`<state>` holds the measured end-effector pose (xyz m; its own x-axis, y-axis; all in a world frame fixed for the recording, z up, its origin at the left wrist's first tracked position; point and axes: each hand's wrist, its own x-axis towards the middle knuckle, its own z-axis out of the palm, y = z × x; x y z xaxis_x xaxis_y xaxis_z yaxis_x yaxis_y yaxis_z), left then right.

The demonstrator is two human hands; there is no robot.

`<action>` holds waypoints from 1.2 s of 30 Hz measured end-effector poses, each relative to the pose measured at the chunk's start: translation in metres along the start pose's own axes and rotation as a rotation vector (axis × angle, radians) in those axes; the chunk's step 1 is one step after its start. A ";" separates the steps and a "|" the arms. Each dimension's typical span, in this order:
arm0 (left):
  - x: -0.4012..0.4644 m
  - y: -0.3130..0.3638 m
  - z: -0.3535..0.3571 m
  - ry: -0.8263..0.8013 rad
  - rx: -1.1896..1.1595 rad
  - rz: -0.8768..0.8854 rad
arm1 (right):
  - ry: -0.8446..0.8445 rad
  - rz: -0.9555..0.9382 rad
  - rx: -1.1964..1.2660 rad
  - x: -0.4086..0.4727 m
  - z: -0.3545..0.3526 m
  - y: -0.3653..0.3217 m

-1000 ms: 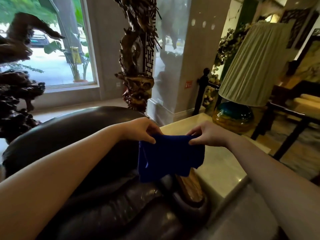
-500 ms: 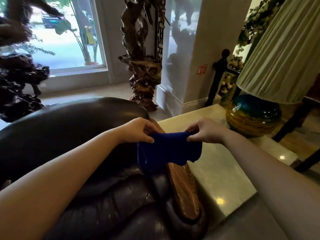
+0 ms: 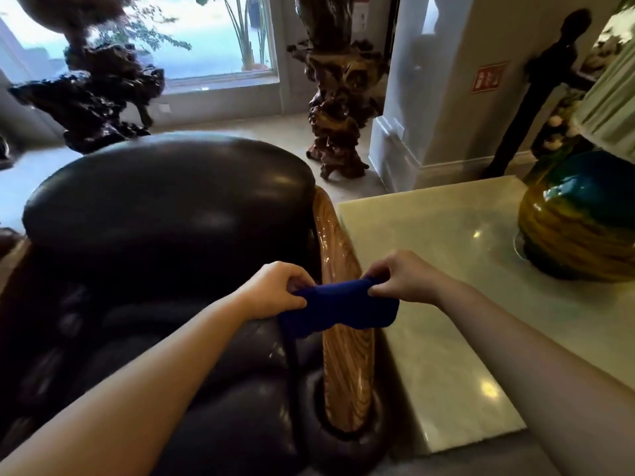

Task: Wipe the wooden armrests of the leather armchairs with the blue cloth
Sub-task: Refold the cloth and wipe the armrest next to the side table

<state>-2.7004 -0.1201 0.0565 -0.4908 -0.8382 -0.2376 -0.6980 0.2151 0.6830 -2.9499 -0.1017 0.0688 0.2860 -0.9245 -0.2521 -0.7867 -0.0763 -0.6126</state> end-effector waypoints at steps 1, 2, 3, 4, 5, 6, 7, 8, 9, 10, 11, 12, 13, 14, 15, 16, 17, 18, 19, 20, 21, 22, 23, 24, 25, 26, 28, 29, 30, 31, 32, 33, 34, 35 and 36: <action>0.004 -0.005 0.013 -0.018 -0.010 -0.021 | -0.021 0.003 0.009 0.002 0.006 0.012; 0.008 -0.010 0.025 -0.032 -0.023 -0.039 | -0.050 0.010 0.023 0.005 0.013 0.023; 0.013 -0.017 0.036 -0.042 -0.034 -0.054 | -0.078 0.019 0.040 0.008 0.020 0.035; 0.019 -0.025 0.048 -0.053 -0.045 -0.069 | -0.104 0.031 0.059 0.012 0.027 0.046; 0.027 -0.034 0.059 -0.064 -0.055 -0.087 | -0.124 0.046 0.073 0.017 0.036 0.058; 0.035 -0.042 0.070 -0.074 -0.070 -0.105 | -0.139 0.058 0.077 0.023 0.044 0.070; 0.043 -0.051 0.080 -0.085 -0.080 -0.123 | -0.153 0.069 0.069 0.030 0.052 0.082; 0.054 -0.061 0.092 -0.094 -0.081 -0.135 | -0.162 0.082 0.056 0.039 0.061 0.095; 0.064 -0.071 0.102 -0.100 -0.077 -0.145 | -0.165 0.097 0.046 0.049 0.068 0.106; 0.074 -0.080 0.110 -0.104 -0.077 -0.156 | -0.166 0.110 0.048 0.059 0.075 0.117; 0.084 -0.089 0.117 -0.105 -0.091 -0.168 | -0.165 0.119 0.057 0.070 0.083 0.129; 0.095 -0.097 0.123 -0.102 -0.112 -0.180 | -0.157 0.125 0.059 0.081 0.090 0.138; 0.104 -0.105 0.127 -0.087 -0.126 -0.191 | -0.137 0.129 0.050 0.093 0.095 0.146; 0.114 -0.113 0.131 -0.058 -0.127 -0.200 | -0.104 0.130 0.035 0.105 0.102 0.154; 0.124 -0.121 0.134 -0.025 -0.126 -0.208 | -0.062 0.133 0.026 0.118 0.109 0.162; 0.133 -0.128 0.137 0.006 -0.135 -0.216 | -0.021 0.136 0.025 0.129 0.115 0.168; 0.141 -0.135 0.139 0.033 -0.145 -0.224 | 0.017 0.134 0.026 0.139 0.121 0.173; 0.148 -0.141 0.140 0.057 -0.151 -0.228 | 0.051 0.122 0.026 0.147 0.126 0.177; 0.154 -0.146 0.142 0.081 -0.151 -0.230 | 0.081 0.108 0.025 0.154 0.130 0.181; 0.160 -0.150 0.143 0.109 -0.151 -0.233 | 0.108 0.096 0.022 0.159 0.133 0.184; 0.165 -0.154 0.144 0.142 -0.152 -0.235 | 0.135 0.087 0.019 0.163 0.135 0.188; 0.169 -0.158 0.146 0.173 -0.155 -0.236 | 0.160 0.082 0.014 0.166 0.136 0.191; 0.173 -0.161 0.147 0.196 -0.161 -0.235 | 0.180 0.085 0.009 0.169 0.138 0.194; 0.176 -0.163 0.148 0.205 -0.169 -0.238 | 0.190 0.093 -0.003 0.171 0.139 0.196; 0.179 -0.164 0.148 0.199 -0.177 -0.243 | 0.188 0.106 -0.023 0.173 0.139 0.199; 0.180 -0.166 0.149 0.184 -0.184 -0.248 | 0.183 0.118 -0.050 0.174 0.139 0.201; 0.183 -0.166 0.153 0.183 -0.180 -0.248 | 0.228 0.112 -0.118 0.176 0.139 0.204; 0.183 -0.166 0.158 0.236 -0.154 -0.233 | 0.323 0.084 -0.161 0.175 0.141 0.205; 0.182 -0.166 0.165 0.340 -0.116 -0.206 | 0.454 0.054 -0.206 0.173 0.144 0.208; 0.179 -0.166 0.174 0.474 -0.077 -0.172 | 0.583 0.032 -0.244 0.169 0.150 0.209; 0.175 -0.165 0.183 0.602 -0.032 -0.141 | 0.673 0.014 -0.270 0.163 0.159 0.208; 0.171 -0.164 0.192 0.682 0.030 -0.119 | 0.712 -0.007 -0.289 0.157 0.169 0.205; 0.169 -0.164 0.202 0.700 0.103 -0.098 | 0.703 -0.036 -0.300 0.154 0.180 0.202; 0.169 -0.164 0.212 0.673 0.168 -0.075 | 0.668 -0.064 -0.307 0.154 0.191 0.201; 0.171 -0.165 0.221 0.630 0.211 -0.055 | 0.633 -0.079 -0.313 0.156 0.200 0.200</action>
<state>-2.7844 -0.1880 -0.2500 -0.0978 -0.9697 0.2240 -0.8319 0.2032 0.5163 -2.9528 -0.1868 -0.2427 0.0505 -0.9441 0.3257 -0.9242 -0.1678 -0.3432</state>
